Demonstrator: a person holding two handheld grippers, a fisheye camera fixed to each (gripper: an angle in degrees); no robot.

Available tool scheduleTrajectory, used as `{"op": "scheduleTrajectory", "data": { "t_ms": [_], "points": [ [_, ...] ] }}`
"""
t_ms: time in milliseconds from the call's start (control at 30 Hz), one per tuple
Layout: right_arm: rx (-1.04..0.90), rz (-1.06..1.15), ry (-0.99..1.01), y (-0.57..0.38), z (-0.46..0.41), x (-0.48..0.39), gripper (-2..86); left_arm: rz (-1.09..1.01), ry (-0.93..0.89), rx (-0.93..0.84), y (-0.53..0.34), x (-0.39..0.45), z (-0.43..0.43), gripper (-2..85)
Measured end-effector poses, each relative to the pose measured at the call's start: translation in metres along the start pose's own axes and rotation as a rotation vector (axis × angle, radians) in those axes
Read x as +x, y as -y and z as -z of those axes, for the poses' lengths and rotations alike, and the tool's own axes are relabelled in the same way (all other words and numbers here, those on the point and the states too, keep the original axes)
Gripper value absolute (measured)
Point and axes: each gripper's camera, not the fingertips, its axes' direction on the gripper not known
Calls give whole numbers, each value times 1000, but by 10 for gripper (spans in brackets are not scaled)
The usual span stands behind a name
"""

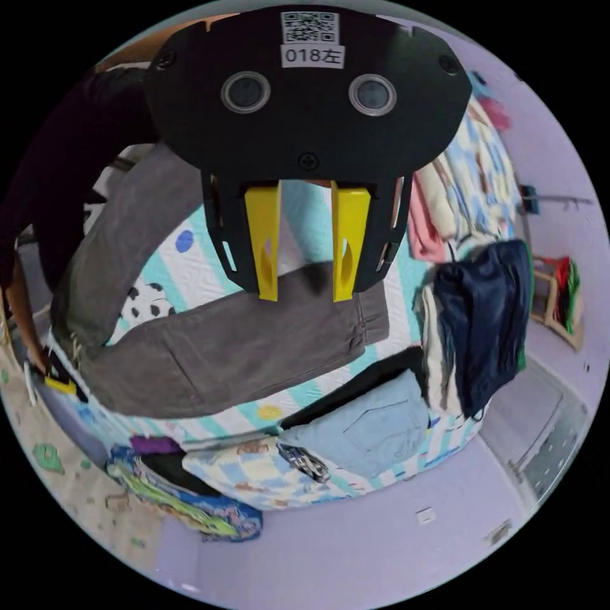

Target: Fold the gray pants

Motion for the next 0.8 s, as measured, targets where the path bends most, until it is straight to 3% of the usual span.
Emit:
{"op": "scheduleTrajectory", "data": {
  "t_ms": [200,433,633,800],
  "points": [
    [-207,145,-5,87,-49,47,121,-155,70,-87,86,3,-28,136],
    [-432,249,173,144,-98,74,130,-188,5,-135,147,-2,-63,149],
    [-441,229,268,151,-103,89,84,-137,-79,-118,161,-16,-63,168],
    [-414,337,196,144,-94,65,34,-164,-140,-142,162,-16,-48,173]
  ]
}}
